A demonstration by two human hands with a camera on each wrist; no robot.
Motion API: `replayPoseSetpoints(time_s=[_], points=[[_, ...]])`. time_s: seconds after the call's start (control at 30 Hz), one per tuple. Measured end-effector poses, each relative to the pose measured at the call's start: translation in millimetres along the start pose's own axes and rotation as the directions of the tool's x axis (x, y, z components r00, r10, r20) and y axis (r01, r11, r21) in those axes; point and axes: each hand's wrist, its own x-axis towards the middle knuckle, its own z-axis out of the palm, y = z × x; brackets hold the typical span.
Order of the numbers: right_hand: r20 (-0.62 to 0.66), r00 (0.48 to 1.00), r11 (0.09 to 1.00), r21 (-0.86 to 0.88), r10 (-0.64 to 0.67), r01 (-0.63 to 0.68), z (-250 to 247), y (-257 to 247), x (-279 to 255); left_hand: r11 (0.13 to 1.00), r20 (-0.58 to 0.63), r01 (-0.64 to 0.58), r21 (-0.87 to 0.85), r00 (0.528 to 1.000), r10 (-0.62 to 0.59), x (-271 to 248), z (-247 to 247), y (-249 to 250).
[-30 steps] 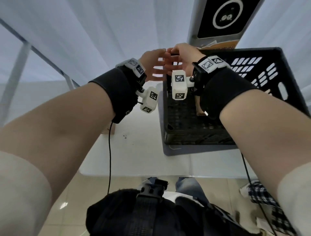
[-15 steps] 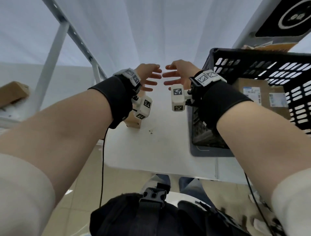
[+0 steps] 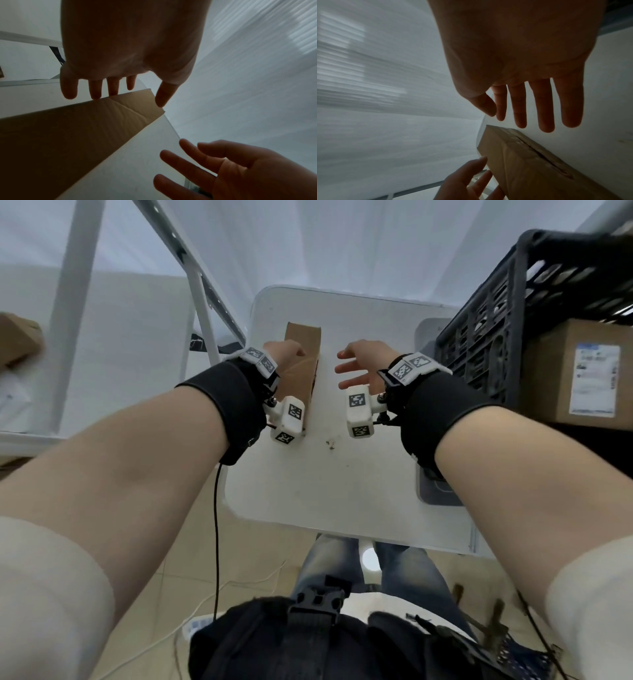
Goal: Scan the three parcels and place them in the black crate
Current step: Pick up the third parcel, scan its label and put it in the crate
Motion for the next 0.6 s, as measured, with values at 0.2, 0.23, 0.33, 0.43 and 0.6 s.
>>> replayPoseSetpoints(time_s=[0.2,0.23,0.33,0.43,0.6], points=[[0.107,0.991,0.997,0.005,0.076,-0.077,13,19,28,0.962,0.139,0.148,-0.228,0.983,-0.118,17,17,-15],[0.132,0.987,0.994,0.049,0.088,-0.095,14,22,29,0.956,0.177,0.168,-0.240,0.976,-0.127,17,20,-16],[0.147,0.980,0.987,0.067,0.132,-0.143,11,22,27,0.951,0.233,0.159,-0.266,0.968,-0.097,12,26,-14],[0.084,0.993,0.996,0.025,0.088,-0.090,-2,9,22,0.955,0.243,0.119,-0.271,0.969,-0.052,0,26,-2],[0.010,0.999,0.999,-0.006,-0.032,0.032,-38,-16,-12,0.943,0.175,0.049,-0.329,0.984,0.010,-29,22,30]])
